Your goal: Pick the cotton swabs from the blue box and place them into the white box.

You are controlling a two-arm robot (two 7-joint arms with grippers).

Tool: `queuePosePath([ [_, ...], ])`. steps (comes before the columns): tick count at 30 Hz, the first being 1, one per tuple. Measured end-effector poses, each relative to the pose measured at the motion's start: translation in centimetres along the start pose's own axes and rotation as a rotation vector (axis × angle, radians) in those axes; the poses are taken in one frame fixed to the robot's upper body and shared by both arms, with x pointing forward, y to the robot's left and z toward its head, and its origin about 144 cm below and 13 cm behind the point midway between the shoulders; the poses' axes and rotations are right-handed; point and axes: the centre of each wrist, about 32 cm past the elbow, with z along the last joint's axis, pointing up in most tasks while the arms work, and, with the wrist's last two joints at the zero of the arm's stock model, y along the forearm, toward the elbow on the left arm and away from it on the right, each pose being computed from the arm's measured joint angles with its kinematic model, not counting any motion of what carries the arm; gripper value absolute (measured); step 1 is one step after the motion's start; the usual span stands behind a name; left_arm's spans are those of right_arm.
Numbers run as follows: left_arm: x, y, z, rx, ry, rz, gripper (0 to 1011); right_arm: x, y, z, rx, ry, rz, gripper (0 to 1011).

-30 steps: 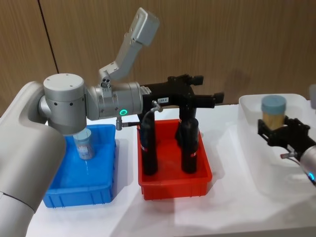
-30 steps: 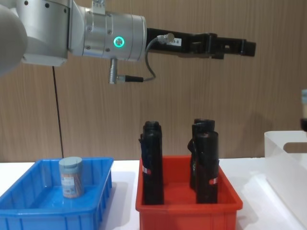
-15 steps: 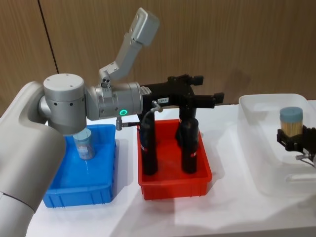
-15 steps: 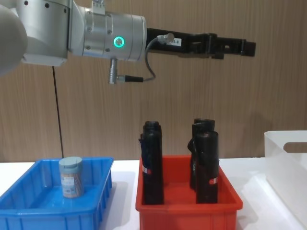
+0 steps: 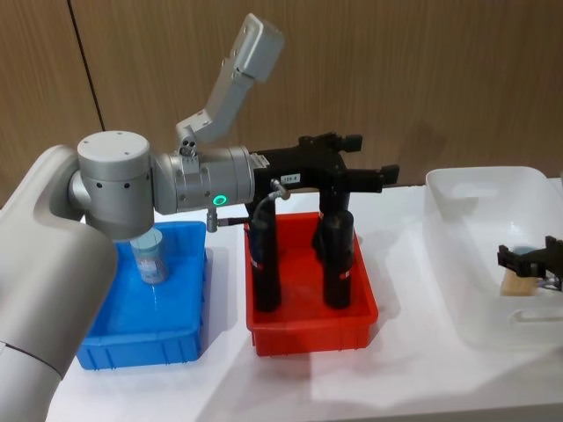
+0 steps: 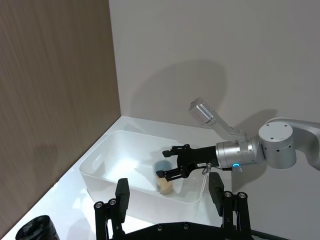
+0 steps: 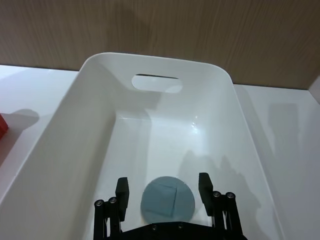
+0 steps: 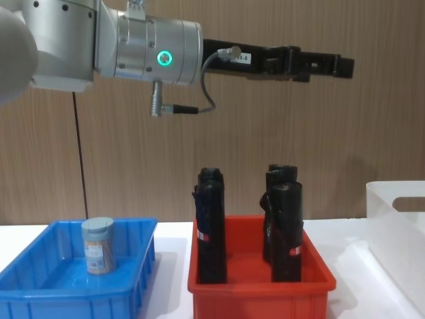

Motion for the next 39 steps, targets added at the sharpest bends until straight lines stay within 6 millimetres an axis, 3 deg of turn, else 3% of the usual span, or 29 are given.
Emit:
queuePosePath([
  [6,0.0,0.0,0.0,0.000,0.000,0.000,1000,0.4,0.6,-0.1,-0.011,0.000,0.004,1000],
  [39,0.0,0.0,0.0,0.000,0.000,0.000,1000,1.0,1.1,-0.1,-0.004,0.002,0.008,1001],
])
